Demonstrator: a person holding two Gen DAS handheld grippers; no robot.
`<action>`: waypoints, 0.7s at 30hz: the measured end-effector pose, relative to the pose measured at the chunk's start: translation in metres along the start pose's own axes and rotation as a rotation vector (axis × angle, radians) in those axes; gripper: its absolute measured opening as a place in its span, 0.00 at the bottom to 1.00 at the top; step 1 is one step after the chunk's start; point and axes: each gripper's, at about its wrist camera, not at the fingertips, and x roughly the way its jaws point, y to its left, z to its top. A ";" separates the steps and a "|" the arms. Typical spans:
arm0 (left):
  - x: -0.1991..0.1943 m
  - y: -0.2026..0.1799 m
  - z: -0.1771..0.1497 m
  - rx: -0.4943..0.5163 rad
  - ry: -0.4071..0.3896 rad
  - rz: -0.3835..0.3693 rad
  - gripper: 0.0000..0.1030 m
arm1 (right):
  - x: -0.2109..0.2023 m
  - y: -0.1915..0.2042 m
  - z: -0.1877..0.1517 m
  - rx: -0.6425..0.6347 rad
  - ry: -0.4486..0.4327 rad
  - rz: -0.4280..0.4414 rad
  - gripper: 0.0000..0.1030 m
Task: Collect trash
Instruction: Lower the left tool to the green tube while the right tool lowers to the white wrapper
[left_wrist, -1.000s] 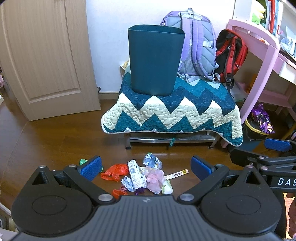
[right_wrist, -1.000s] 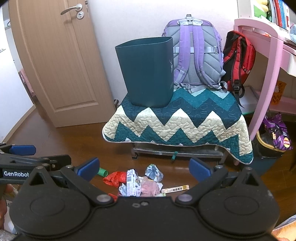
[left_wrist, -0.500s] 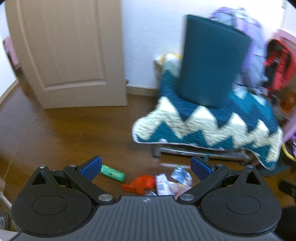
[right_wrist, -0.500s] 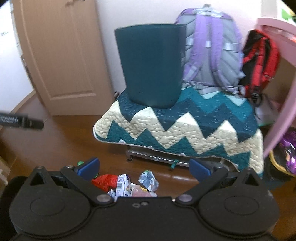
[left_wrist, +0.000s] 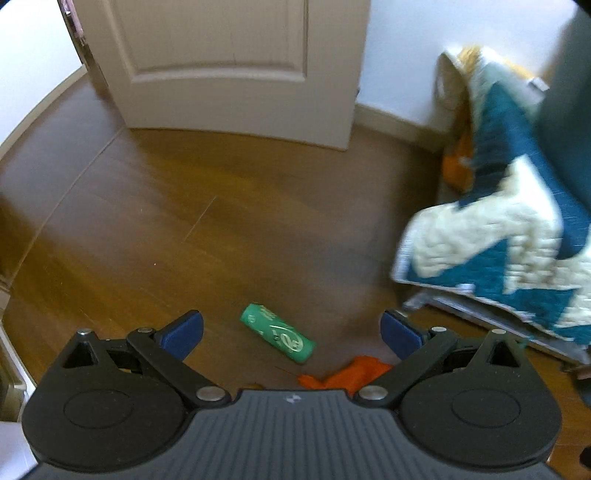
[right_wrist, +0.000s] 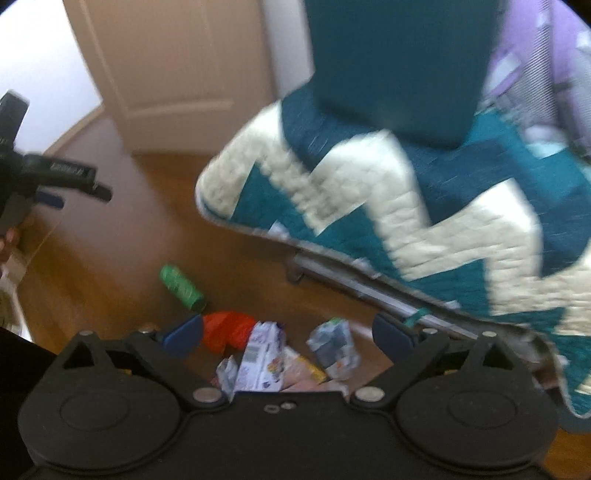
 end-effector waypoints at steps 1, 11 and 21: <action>0.018 0.003 0.002 -0.003 0.018 0.008 1.00 | 0.018 0.004 0.000 -0.006 0.029 0.018 0.94; 0.178 0.018 -0.005 -0.117 0.224 0.048 1.00 | 0.155 0.041 -0.017 -0.030 0.240 0.073 0.83; 0.284 0.028 -0.025 -0.249 0.391 0.053 1.00 | 0.246 0.049 -0.035 -0.013 0.382 -0.012 0.75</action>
